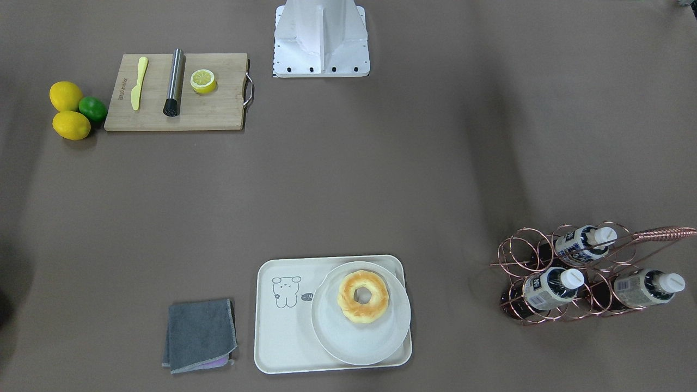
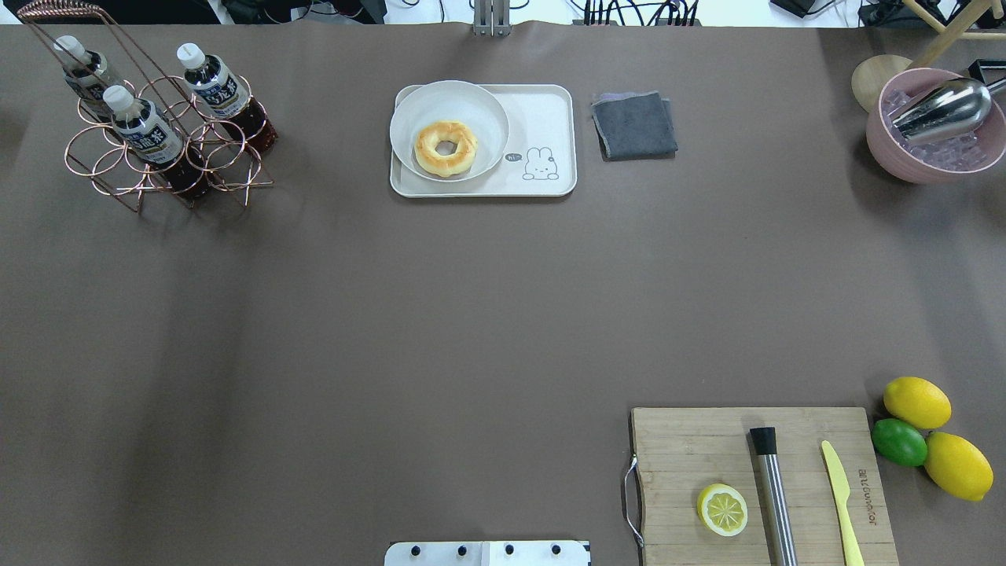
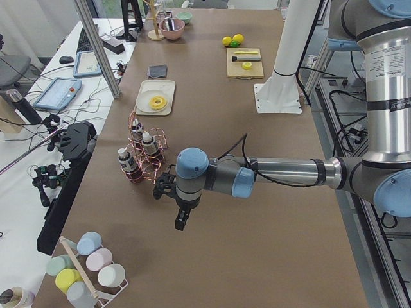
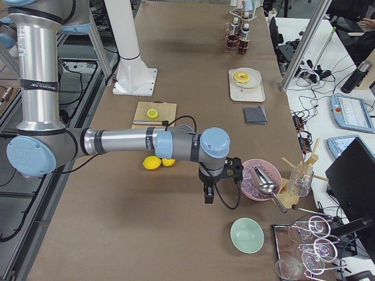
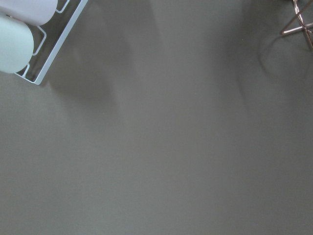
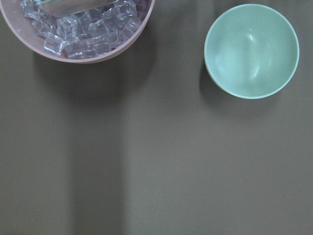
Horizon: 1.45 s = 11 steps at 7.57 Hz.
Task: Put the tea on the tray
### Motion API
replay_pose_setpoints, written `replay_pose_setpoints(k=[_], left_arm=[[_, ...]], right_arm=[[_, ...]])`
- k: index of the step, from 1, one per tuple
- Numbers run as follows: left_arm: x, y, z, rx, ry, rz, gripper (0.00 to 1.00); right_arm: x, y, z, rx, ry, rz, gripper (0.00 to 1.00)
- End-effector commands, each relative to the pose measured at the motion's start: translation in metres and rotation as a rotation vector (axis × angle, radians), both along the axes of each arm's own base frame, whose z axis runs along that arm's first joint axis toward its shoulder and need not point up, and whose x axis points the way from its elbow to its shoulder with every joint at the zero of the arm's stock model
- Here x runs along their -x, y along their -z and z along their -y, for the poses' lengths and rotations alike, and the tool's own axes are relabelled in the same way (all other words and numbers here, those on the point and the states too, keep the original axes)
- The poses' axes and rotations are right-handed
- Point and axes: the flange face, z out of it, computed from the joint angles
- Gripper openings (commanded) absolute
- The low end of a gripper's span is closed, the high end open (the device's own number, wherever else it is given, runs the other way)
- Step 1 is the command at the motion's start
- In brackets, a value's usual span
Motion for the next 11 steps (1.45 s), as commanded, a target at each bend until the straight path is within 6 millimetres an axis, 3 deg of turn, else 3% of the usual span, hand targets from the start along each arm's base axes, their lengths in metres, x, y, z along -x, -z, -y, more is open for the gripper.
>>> replay_pose_setpoints(k=[1, 4, 9, 11], left_arm=[[0.001, 0.002, 0.0, -0.002, 0.003, 0.0, 0.98], [0.001, 0.006, -0.001, -0.006, 0.006, -0.024, 0.98], [0.001, 0.038, 0.003, -0.073, 0.007, -0.026, 0.98], [-0.001, 0.078, 0.033, -0.17, 0.003, -0.027, 0.98]], right_arm=[[0.0, -0.001, -0.001, 0.0, 0.001, 0.002, 1.0], [0.001, -0.005, -0.007, 0.008, 0.001, 0.004, 1.0], [0.0, 0.002, -0.001, -0.01, 0.001, -0.001, 1.0], [0.0, 0.009, 0.004, -0.024, 0.0, -0.003, 1.0]])
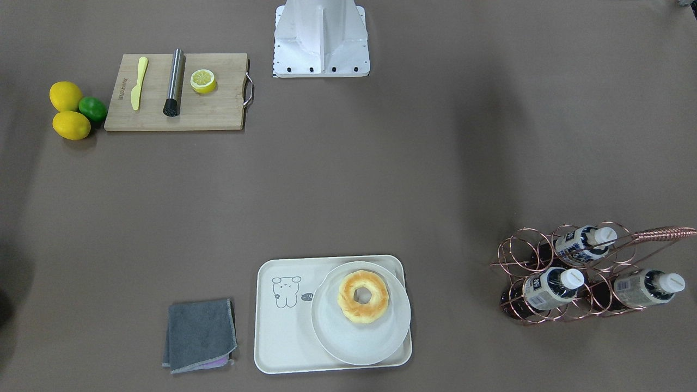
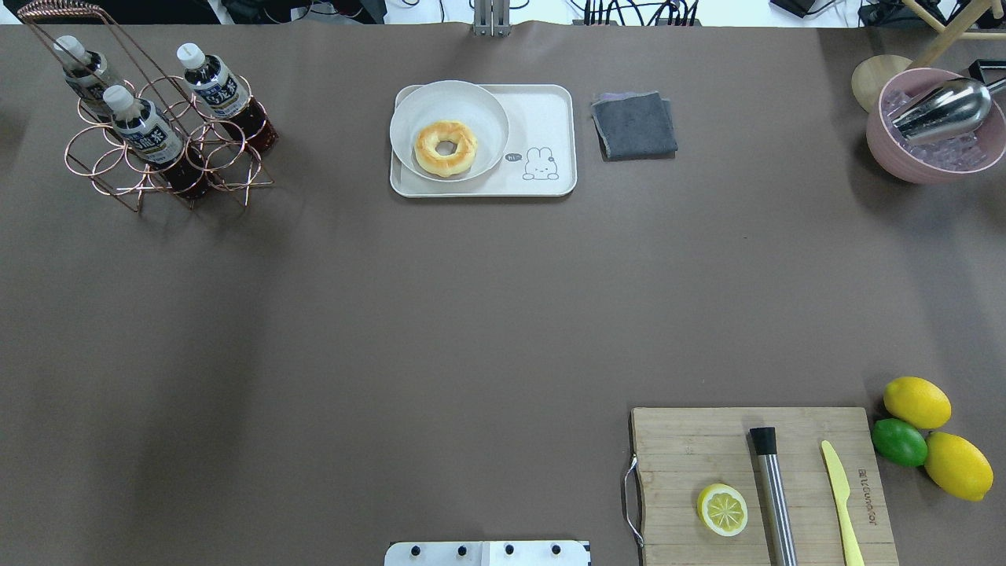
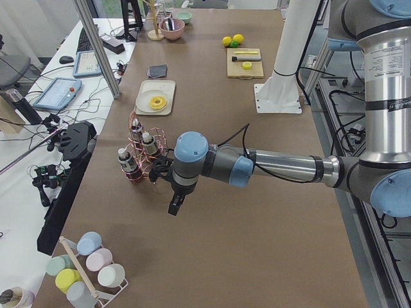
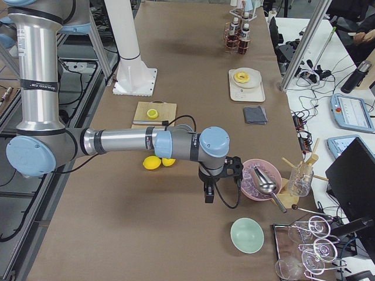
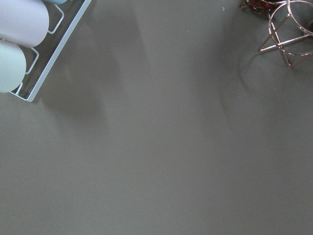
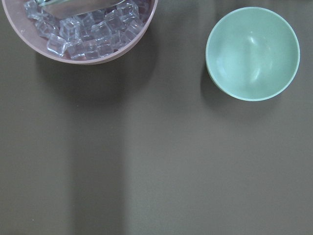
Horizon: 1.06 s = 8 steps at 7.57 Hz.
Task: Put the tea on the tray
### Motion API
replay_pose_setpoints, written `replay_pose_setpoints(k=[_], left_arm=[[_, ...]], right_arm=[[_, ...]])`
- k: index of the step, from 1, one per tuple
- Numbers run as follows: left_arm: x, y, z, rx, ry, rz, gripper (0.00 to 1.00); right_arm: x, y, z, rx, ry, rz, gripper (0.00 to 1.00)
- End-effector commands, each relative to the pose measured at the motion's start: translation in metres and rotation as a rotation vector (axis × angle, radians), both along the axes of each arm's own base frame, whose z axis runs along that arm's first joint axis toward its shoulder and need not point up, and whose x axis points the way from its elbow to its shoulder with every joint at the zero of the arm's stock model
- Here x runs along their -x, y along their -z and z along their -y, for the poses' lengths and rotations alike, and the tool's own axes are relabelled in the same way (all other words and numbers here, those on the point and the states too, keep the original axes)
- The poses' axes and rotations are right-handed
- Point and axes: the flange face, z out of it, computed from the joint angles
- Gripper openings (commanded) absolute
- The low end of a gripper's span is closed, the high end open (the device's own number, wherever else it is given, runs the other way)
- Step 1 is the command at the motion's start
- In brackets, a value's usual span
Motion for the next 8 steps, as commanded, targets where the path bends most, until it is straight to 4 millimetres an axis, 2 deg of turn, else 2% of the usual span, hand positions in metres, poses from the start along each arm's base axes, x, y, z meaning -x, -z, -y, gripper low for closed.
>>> replay_pose_setpoints(k=[1, 3, 5, 7, 8], left_arm=[[-0.005, 0.076, 0.025, -0.162, -0.013, -0.032, 0.98], [-0.02, 0.117, 0.028, -0.13, 0.059, -0.092, 0.98], [-0.049, 0.17, 0.022, -0.119, 0.098, -0.154, 0.98], [-0.102, 0.206, 0.032, -0.069, 0.129, -0.185, 0.98], [-0.14, 0.22, 0.04, -0.01, 0.194, -0.182, 0.98]], right_arm=[[-0.001, 0.009, 0.004, -0.018, -0.001, -0.006, 1.0], [0.0, 0.009, 0.003, -0.016, -0.002, -0.001, 1.0], [0.0, 0.005, -0.001, -0.006, -0.002, 0.0, 1.0], [0.0, 0.002, -0.003, 0.0, -0.002, 0.0, 1.0], [0.0, 0.001, -0.004, 0.003, -0.002, 0.0, 1.0]])
